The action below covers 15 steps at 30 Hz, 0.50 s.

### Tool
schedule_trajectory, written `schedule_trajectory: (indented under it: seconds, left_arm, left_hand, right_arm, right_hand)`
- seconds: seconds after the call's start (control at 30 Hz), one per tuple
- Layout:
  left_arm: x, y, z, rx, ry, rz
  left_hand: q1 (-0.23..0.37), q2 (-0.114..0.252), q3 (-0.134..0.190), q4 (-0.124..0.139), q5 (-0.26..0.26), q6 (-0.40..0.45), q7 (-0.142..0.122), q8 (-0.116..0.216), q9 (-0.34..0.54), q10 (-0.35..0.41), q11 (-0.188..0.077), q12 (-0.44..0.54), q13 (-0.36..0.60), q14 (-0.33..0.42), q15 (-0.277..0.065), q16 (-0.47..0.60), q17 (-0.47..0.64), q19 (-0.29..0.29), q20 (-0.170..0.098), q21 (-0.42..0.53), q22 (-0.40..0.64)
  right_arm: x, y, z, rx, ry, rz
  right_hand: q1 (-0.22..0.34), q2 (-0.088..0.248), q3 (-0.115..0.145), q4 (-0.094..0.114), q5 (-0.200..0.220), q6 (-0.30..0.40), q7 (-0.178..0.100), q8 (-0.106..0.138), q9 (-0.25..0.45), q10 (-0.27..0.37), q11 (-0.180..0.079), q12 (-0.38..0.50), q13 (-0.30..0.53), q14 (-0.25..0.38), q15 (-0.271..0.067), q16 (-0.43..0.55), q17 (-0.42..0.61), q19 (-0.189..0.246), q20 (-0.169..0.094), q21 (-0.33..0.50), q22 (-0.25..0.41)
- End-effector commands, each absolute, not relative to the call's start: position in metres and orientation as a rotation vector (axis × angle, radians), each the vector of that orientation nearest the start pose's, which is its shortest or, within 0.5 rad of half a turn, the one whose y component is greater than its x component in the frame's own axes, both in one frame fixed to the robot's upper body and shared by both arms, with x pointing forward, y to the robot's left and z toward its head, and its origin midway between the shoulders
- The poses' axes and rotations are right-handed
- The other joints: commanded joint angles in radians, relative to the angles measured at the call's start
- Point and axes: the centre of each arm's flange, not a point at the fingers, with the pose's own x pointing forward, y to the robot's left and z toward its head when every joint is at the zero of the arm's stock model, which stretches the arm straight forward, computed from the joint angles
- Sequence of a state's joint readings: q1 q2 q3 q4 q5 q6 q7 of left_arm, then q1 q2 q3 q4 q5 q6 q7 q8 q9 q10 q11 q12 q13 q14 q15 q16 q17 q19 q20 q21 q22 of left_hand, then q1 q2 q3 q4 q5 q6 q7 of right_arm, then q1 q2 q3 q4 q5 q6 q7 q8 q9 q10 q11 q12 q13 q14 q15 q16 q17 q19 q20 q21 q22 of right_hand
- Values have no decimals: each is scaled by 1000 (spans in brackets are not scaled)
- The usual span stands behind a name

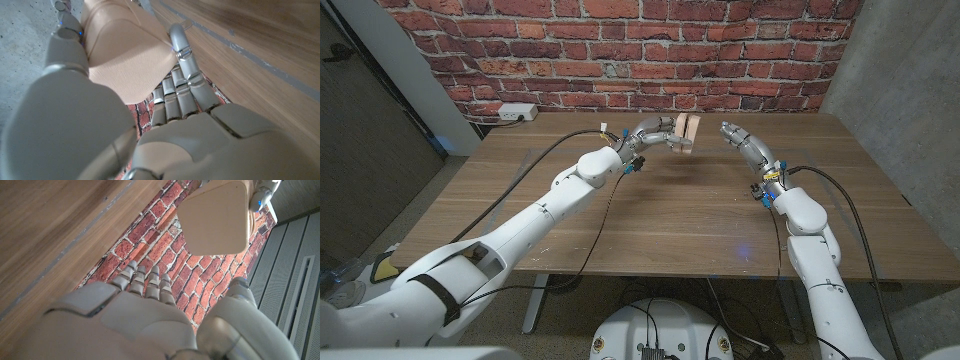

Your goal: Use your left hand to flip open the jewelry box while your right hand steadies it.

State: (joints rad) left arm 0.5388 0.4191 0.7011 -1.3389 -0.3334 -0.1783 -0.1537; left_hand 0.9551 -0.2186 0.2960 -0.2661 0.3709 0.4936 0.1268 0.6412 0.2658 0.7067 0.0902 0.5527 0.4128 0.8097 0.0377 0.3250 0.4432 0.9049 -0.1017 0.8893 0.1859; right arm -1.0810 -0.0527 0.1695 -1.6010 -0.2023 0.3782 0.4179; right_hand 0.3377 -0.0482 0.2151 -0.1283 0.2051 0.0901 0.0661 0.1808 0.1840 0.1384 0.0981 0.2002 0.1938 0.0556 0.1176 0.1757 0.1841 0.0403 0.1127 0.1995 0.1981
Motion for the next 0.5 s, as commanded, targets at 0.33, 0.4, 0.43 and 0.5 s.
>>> schedule_trajectory:
  seconds: [0.33,0.4,0.43,0.5]
  left_arm:
    - [653,63,50,464,-592,-736]
    - [653,60,51,467,-591,-746]
    - [653,59,51,468,-591,-752]
    - [654,56,51,469,-589,-762]
  left_hand:
    - [237,230,140,126,9,476,-122,7,3,362,-249,22,75,561,-267,4,11,-27,-77,15,2]
    - [236,230,141,126,10,475,-119,7,4,361,-247,22,76,561,-267,3,12,-28,-77,17,2]
    - [237,230,142,126,11,476,-118,7,5,361,-247,22,77,560,-267,3,13,-28,-77,18,2]
    - [236,229,144,126,12,472,-120,6,6,363,-250,21,75,561,-267,3,14,-29,-77,20,2]
  right_arm:
    - [553,-258,-15,-611,-773,196]
    - [552,-257,-14,-620,-771,194]
    - [552,-257,-14,-619,-772,197]
    - [552,-256,-13,-623,-772,204]
  right_hand:
    - [17,-24,-20,-2,26,-118,2,-7,6,-71,72,-7,2,-41,38,6,1,-31,15,3,3]
    - [22,-23,-21,-3,29,-123,-1,-4,6,-70,88,-4,1,-29,44,12,0,-27,18,6,3]
    - [24,-22,-21,-3,30,-126,-3,-3,6,-70,86,-3,1,-22,44,14,0,-22,19,8,3]
    - [28,-21,-21,-4,32,-129,-5,-1,6,-65,80,0,1,-13,42,17,-1,-21,21,9,2]
